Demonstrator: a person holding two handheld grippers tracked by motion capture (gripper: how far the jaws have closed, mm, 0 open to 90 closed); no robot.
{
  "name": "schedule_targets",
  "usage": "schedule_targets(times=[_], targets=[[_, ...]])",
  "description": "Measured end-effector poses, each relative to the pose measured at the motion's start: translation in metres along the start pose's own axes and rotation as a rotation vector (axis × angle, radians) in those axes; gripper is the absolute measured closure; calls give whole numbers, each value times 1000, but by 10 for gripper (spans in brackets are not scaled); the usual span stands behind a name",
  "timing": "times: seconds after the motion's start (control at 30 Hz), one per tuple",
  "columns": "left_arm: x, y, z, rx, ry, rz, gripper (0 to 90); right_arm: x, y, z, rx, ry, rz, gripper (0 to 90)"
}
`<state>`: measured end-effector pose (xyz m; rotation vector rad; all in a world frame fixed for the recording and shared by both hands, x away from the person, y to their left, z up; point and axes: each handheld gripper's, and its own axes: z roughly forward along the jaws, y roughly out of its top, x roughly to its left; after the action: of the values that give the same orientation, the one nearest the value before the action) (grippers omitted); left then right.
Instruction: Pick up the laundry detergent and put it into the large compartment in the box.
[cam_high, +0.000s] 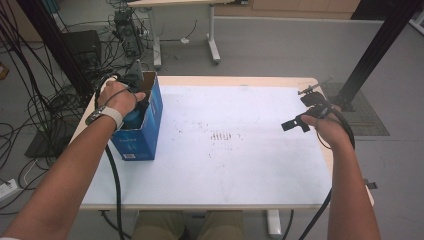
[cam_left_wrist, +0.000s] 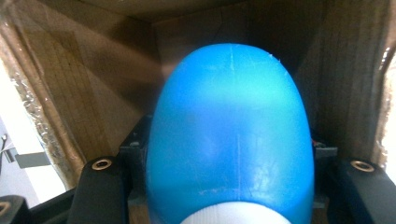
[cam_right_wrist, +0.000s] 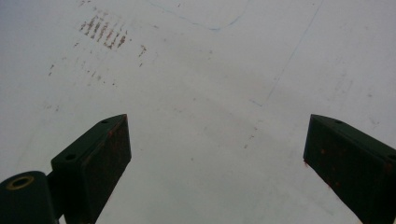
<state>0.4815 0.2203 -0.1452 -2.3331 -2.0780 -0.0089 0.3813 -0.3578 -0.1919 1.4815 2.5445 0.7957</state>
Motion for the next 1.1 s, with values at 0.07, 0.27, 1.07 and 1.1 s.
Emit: schedule_targets(times=[0.07,0.27,1.07,1.1], targets=[[0,0,0,-1,-1,-1,380,0,0,0,0,-1,0,72],[1,0,0,-2,-3,-3,381,0,1,-1,0,-2,0,72],[0,-1,0,-5,-3,-2,381,1,1,-1,2,-3,-2,72],[0,-1,0,-6,-3,-2,380,1,1,-1,1,-4,-2,72]])
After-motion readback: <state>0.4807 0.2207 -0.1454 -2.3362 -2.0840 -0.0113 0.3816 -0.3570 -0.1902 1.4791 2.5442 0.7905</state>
